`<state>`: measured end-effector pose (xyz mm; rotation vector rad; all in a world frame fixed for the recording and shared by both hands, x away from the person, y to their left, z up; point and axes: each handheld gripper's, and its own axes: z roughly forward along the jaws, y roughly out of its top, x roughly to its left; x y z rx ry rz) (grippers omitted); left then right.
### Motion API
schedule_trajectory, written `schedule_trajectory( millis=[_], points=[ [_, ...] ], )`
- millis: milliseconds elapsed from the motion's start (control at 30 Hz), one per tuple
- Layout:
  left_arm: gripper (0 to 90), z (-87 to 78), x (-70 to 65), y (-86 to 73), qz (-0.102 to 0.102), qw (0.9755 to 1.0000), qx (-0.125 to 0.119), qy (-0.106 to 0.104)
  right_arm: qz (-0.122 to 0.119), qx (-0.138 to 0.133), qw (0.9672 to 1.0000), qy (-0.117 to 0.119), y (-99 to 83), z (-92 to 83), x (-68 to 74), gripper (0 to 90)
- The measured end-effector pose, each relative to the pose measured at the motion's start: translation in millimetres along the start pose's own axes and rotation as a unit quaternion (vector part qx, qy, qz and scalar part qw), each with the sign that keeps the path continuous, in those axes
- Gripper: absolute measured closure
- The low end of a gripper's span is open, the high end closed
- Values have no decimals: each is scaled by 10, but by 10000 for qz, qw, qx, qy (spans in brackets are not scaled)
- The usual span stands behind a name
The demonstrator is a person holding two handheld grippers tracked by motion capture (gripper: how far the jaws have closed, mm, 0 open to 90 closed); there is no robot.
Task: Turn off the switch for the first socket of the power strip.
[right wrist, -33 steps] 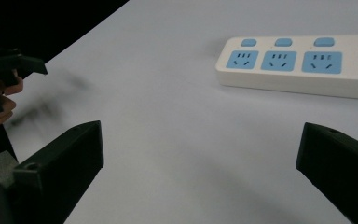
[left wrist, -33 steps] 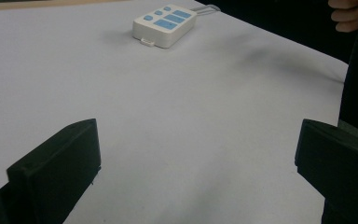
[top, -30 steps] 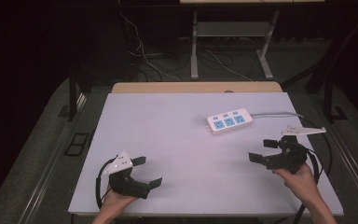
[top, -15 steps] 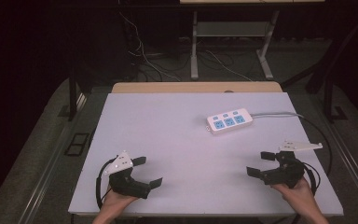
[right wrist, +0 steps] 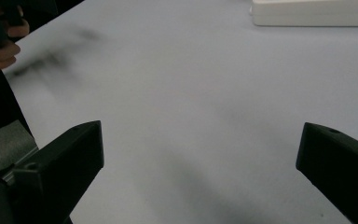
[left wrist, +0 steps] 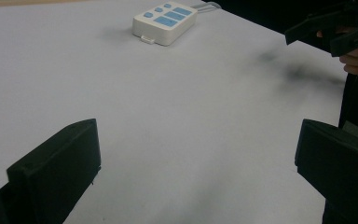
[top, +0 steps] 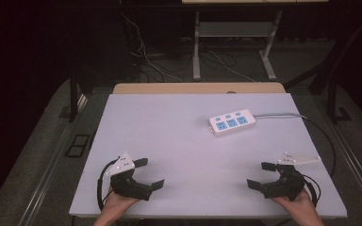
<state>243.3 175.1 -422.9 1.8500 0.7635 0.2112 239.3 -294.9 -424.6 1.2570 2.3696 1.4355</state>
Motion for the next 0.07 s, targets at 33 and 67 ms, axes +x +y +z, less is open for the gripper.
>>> schedule_trajectory(
  millis=[33,67],
  points=[
    [0,2,1,0,-2,10000,7,6,-7,21,10000,-3,-17,8,5,5],
    [0,4,3,0,1,10000,15,11,-34,41,10000,-6,-32,17,5,4]
  ],
)
